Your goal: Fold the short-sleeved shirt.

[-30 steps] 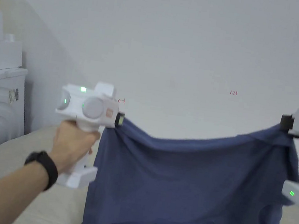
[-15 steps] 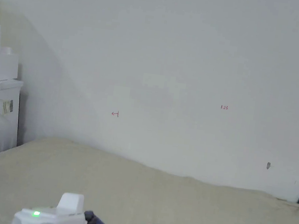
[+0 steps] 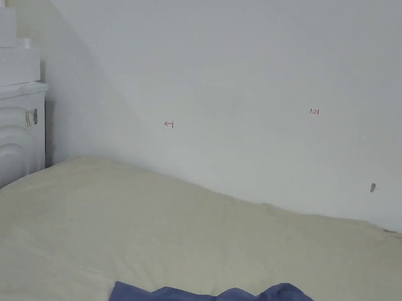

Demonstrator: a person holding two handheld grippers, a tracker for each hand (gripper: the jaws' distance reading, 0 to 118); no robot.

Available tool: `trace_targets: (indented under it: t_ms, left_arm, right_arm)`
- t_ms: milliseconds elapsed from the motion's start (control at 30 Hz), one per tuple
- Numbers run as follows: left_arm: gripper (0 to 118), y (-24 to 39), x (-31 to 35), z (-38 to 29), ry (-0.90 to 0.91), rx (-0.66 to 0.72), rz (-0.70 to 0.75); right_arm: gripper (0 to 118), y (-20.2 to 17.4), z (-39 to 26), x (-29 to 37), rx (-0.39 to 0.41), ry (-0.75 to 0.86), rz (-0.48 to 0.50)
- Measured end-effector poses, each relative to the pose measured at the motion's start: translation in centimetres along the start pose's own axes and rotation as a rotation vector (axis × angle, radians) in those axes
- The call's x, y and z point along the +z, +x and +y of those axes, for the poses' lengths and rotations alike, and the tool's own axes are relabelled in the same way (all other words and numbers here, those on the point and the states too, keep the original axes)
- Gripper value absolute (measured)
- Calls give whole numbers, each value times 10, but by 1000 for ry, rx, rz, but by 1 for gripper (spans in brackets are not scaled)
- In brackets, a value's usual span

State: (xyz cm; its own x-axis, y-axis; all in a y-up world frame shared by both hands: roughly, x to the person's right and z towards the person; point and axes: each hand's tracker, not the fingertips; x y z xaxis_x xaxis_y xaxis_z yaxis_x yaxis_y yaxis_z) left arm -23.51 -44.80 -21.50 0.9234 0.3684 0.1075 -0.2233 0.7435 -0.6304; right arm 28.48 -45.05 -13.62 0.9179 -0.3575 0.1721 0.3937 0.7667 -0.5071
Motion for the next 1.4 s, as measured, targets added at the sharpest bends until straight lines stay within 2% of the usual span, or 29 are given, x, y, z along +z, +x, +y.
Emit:
trace_targets:
  t_ms: [100,133,233,333,433,467,500,533,567,600,633,667,733,833,1000,1100,1200,1333,1400]
  left_arm:
    - [7,-7,26,-19,-7,12,32]
    - [7,-8,33,-24,22,-11,68]
    - [7,-16,45,-35,1,45,72]
    - [7,-19,50,-41,-12,42,88]
    - [7,-17,47,-44,-9,10,91]
    - [10,-17,46,-43,-6,12,90]
    - [18,-17,46,-42,-13,21,86]
    - [29,-18,45,-41,-21,24,88]
    - [54,-21,47,-41,-17,23,105]
    - [73,-24,50,-40,-14,25,163]
    - [84,-28,53,-36,-17,25,204]
    - [92,-31,61,-32,26,20,240]
    - [93,-33,77,-18,62,-27,277]
    - [93,-16,98,13,178,-86,276]
    - [97,31,119,56,378,-173,173]
    - [100,57,124,68,432,-204,134]
    - [100,77,127,72,463,-235,95]
    - [99,94,129,68,490,-308,114]
    - [91,99,132,63,481,-344,107]
  right_arm:
    - [3,0,-26,28,-31,-17,-17]
    - [3,-1,-32,34,-31,-9,-18]
    - [3,-7,-41,47,2,-34,-38]
    - [3,-8,-43,48,-19,-41,-20]
    - [3,-12,-43,42,42,-40,-63]
    - [3,-10,-41,42,42,-44,-55]
    - [5,-10,-41,42,56,-54,-44]
    - [13,-11,-40,42,91,-67,-67]
    - [42,-10,-40,43,114,-73,-124]
    - [67,-5,-39,46,126,-67,-157]
    - [82,-1,-38,50,134,-57,-179]
    - [89,3,-34,56,113,-45,-183]
    - [89,4,-20,70,101,7,-208]
    - [89,-15,12,83,134,112,-141]
    - [89,-65,58,87,196,236,-4]
    - [89,-91,69,81,229,261,67]
    - [89,-112,72,75,249,269,74]
    - [89,-130,66,70,291,271,90]
    - [88,-135,59,69,316,259,95]
